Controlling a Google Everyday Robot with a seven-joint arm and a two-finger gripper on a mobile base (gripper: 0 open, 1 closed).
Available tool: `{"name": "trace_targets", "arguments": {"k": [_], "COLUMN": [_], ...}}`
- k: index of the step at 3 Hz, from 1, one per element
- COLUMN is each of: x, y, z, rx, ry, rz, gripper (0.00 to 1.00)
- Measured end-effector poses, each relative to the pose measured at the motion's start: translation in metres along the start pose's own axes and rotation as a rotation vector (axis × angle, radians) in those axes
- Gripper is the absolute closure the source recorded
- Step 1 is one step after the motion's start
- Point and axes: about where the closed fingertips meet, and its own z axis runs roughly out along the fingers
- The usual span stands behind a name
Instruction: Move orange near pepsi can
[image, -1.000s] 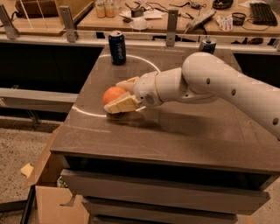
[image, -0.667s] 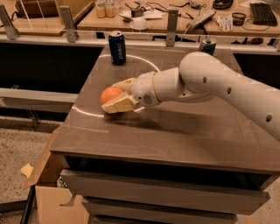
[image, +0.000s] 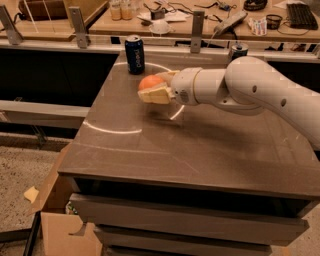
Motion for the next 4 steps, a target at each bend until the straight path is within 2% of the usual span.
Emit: {"name": "trace_targets", "arguments": {"k": [1,2,3,4], "x": [0.005,0.007,0.009,0.004], "y": [-0.047,-0.063,-0.066,-0.080], "z": [-0.010,-0.016,-0.003,0.009], "rx": [0.183,0.231,0.250,0.264], "ry": [0.036,0.037,0.000,-0.035], "rz": [-0.013,-0.011,-0.003,-0.005], "gripper": [1.00,1.00,1.00,1.00]}}
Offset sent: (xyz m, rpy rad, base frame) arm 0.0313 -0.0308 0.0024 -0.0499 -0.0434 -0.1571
